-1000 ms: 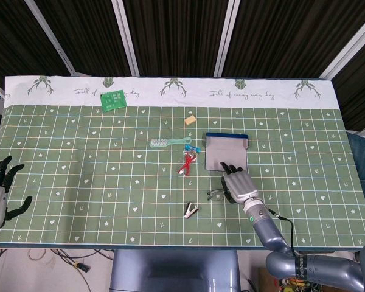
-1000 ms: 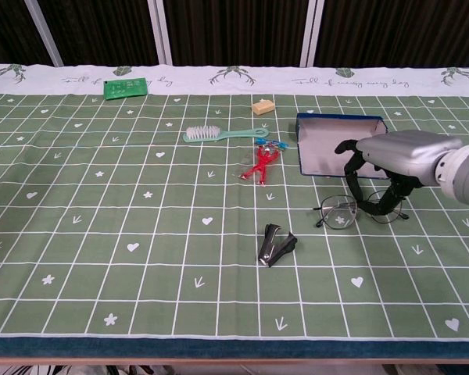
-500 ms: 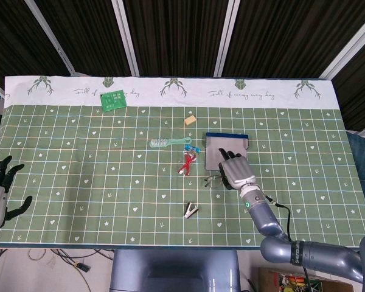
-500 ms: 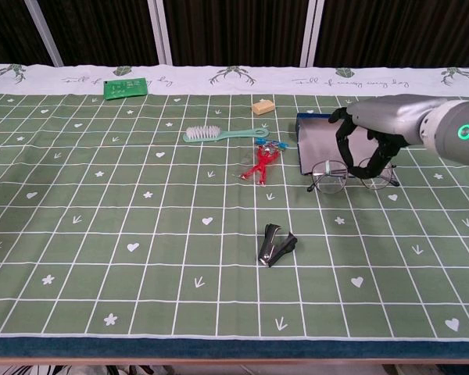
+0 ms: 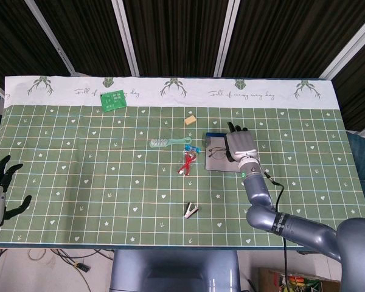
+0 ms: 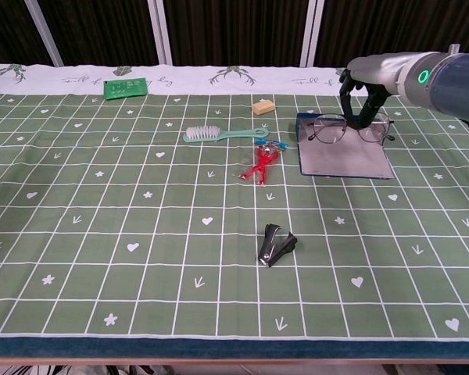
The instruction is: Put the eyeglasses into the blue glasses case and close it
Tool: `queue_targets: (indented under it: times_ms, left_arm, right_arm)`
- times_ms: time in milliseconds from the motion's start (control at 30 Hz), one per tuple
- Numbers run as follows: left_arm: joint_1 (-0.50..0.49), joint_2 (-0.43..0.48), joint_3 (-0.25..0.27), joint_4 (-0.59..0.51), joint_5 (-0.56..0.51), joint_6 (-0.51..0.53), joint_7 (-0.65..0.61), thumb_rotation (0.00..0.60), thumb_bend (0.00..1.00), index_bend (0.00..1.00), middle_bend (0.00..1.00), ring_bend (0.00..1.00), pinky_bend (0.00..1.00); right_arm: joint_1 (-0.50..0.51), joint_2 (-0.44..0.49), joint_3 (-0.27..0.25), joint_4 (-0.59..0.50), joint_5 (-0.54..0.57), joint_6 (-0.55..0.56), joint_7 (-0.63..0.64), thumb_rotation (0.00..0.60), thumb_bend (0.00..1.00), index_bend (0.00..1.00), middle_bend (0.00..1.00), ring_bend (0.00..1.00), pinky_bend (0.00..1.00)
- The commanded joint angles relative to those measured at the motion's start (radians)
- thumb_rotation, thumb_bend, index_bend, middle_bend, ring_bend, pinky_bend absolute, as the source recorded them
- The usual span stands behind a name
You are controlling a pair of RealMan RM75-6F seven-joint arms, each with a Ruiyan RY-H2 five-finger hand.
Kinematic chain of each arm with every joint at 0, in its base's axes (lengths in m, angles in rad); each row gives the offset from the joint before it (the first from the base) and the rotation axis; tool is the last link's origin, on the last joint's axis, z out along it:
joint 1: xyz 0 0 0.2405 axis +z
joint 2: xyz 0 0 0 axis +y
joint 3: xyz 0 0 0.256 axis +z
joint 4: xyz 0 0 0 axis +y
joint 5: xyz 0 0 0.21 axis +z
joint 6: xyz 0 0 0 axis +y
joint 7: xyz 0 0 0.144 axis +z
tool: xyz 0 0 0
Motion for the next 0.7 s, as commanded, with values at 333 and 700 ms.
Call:
queue_targets:
  times_ms: [333,700]
  left_arm:
    - [-0.001,0.003,-0.004,-0.003,-0.013,-0.006,-0.001,0.6,0.27,0.17,0.0,0.0,0.0]
    - [-0.001,0.003,-0.004,-0.008,-0.019,-0.009,0.009,0.6,0.27,0.17,0.0,0.0,0.0]
  right_arm:
    - [0.062,-0.112,-0.004,0.24,-0.001,-0.095,0.039,0.6,0.48,0.63,0.08,0.14,0.2]
    - [0.062,-0.15,-0.015,0.358,-0.013,-0.162,0.085,0.6,0.48,0.63,0.08,0.14,0.2]
